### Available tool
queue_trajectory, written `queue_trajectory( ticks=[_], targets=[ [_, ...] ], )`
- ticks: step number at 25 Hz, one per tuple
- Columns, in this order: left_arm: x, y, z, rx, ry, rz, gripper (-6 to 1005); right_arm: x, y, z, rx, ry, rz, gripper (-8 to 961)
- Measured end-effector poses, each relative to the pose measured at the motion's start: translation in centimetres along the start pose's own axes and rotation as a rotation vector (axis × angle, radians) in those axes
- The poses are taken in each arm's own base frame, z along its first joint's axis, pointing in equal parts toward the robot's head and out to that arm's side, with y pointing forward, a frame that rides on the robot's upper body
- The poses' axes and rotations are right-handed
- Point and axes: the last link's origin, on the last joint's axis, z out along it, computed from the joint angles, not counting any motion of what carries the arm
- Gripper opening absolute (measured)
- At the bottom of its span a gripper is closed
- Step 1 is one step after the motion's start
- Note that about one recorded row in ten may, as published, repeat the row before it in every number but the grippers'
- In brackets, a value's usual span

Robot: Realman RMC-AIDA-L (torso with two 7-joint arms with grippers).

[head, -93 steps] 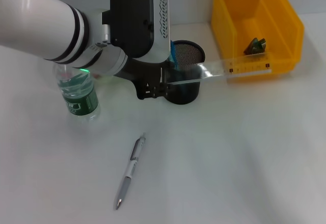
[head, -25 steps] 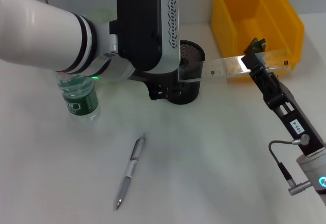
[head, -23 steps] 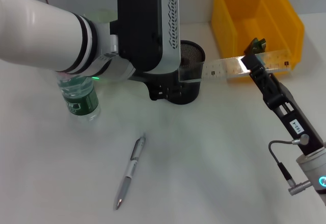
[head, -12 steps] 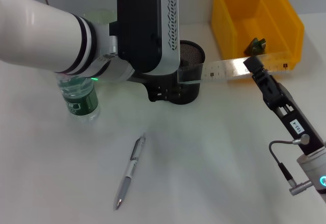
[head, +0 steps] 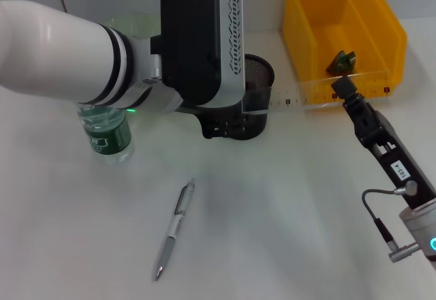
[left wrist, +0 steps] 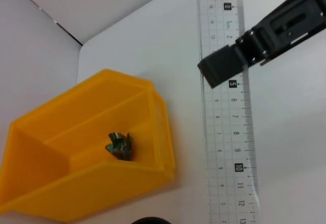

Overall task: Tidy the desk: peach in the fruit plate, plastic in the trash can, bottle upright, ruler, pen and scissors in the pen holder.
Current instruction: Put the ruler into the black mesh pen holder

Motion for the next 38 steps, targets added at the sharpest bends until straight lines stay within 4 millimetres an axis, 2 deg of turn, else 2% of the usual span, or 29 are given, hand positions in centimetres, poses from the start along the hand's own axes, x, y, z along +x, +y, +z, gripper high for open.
queue_trajectory(
  ticks=[11,16,18,23,26,27,28,35,38],
  targets=[
    [0.1,-0.1,-0.5,0.036,0.006,-0.014,559,-0.4,-0.2,-0.5,0.021,-0.024,-0.002,12],
    [-0.2,0.1,-1.1,0.049,0.036,-0.062,784,-1.0,-1.1,-0.6,0.075,-0.051,-0.06,13],
    [-0.7,0.1,-1.8,0.069,0.08,-0.114,785,-1.9,-1.5,-0.4,0.073,-0.077,-0.101,13],
    [-2.6,0.2,-5.3,0.171,0.312,-0.296,785,-4.4,-2.5,1.5,0.017,-0.094,-0.224,15],
    [-4.5,1.1,-6.7,0.223,0.431,-0.403,783,-5.8,-2.7,3.6,-0.038,-0.081,-0.312,15],
    [-4.5,1.1,-6.7,0.223,0.431,-0.403,783,-6.2,-2.8,4.3,-0.058,-0.07,-0.345,16],
    [-5.9,2.5,-7.3,0.251,0.508,-0.464,783,-6.7,-2.9,5.1,-0.076,-0.06,-0.381,16],
    [-9.5,9.1,-7.8,0.302,0.687,-0.581,783,-10.1,-3.5,10.0,-0.156,0.045,-0.561,17],
    [-10.9,11.8,-7.6,0.297,0.763,-0.634,783,-10.6,-3.4,12.0,-0.19,0.117,-0.594,18]
  ],
)
